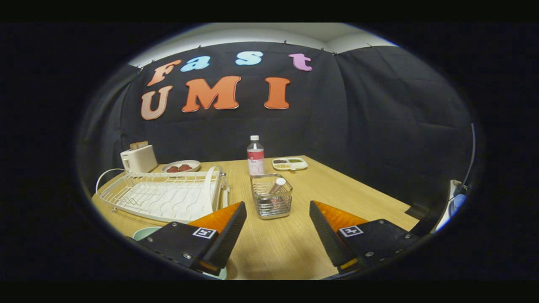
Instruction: Take the plate from the dish rack, then take the spoon from the basket and place it into the plate.
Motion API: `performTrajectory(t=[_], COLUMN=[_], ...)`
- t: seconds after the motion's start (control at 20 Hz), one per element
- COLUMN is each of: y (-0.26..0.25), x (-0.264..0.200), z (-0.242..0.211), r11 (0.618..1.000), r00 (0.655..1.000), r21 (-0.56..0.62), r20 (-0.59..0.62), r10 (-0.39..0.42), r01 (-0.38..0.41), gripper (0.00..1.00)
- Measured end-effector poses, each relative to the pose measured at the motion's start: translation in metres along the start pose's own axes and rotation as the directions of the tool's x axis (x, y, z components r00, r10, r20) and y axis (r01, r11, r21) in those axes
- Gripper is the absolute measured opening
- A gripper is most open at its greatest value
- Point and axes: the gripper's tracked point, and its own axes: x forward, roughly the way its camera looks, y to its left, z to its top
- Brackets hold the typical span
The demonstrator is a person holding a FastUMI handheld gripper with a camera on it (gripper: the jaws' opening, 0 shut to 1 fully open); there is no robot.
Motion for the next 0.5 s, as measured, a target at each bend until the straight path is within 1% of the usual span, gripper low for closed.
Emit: performTrajectory(t=[0.05, 0.15, 0.2, 0.25, 0.3, 0.35, 0.4, 0.45, 0.5], y=[0.0, 0.003, 0.004, 0.003, 0.003, 0.004, 0.007, 0.013, 0.015], x=[0.005, 0.015, 0.021, 0.027, 0.033, 0.036, 0.038, 0.04, 0.045], z=[0.003, 0.007, 0.008, 0.006, 0.007, 0.007, 0.008, 0.009, 0.008], r11=[1.0, 0.998, 0.997, 0.996, 0.997, 0.996, 0.996, 0.994, 0.994], r00=[1.0, 0.999, 0.999, 0.999, 0.999, 0.998, 0.998, 0.996, 0.996], r21=[0.018, 0.057, 0.068, 0.073, 0.072, 0.07, 0.073, 0.078, 0.076], r20=[0.01, 0.026, 0.026, 0.026, 0.031, 0.036, 0.042, 0.044, 0.043], r10=[0.003, 0.032, 0.042, 0.044, 0.039, 0.044, 0.057, 0.071, 0.075], r01=[-0.004, -0.034, -0.044, -0.046, -0.041, -0.046, -0.06, -0.075, -0.078], gripper=[0.9, 0.87, 0.8, 0.77, 0.67, 0.61, 0.53, 0.49, 0.43])
